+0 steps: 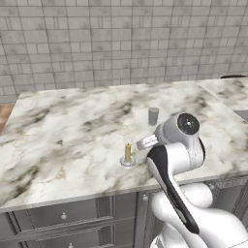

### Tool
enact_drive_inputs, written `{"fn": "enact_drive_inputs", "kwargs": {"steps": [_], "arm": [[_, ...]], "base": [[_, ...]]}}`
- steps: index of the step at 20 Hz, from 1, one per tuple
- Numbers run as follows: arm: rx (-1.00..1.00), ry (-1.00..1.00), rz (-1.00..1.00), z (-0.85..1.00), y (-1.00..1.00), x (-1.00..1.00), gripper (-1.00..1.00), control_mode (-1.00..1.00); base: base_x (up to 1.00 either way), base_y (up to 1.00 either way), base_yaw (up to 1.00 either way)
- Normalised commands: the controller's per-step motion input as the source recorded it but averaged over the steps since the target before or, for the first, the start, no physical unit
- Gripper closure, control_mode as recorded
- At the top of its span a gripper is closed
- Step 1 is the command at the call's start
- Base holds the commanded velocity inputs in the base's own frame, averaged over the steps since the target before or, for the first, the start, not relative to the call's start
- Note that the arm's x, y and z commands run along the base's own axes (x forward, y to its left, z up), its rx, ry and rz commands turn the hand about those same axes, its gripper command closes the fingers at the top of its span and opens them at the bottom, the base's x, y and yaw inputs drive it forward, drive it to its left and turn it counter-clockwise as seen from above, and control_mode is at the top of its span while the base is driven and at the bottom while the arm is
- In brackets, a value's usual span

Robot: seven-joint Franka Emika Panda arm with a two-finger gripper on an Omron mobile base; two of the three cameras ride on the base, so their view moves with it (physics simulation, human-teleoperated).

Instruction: Pick the jar and candle from the dining table and place them in the open cabinet. Close the cabinet after placing the objects.

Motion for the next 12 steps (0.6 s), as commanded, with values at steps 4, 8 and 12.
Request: {"fn": "enact_drive_inputs", "kwargs": {"steps": [4, 8, 12], "arm": [[0.00, -0.11, 0.00, 0.06, 0.00, -0.44, 1.00, -1.00], [0.00, 0.00, 0.00, 0.00, 0.00, 0.00, 1.00, 1.00], [0.00, 0.00, 0.00, 0.00, 0.00, 0.00, 1.00, 1.00]], "base": [[0.00, 0.00, 0.00], [-0.98, 0.10, 0.03], [-1.00, 0.29, 0.07]]}}
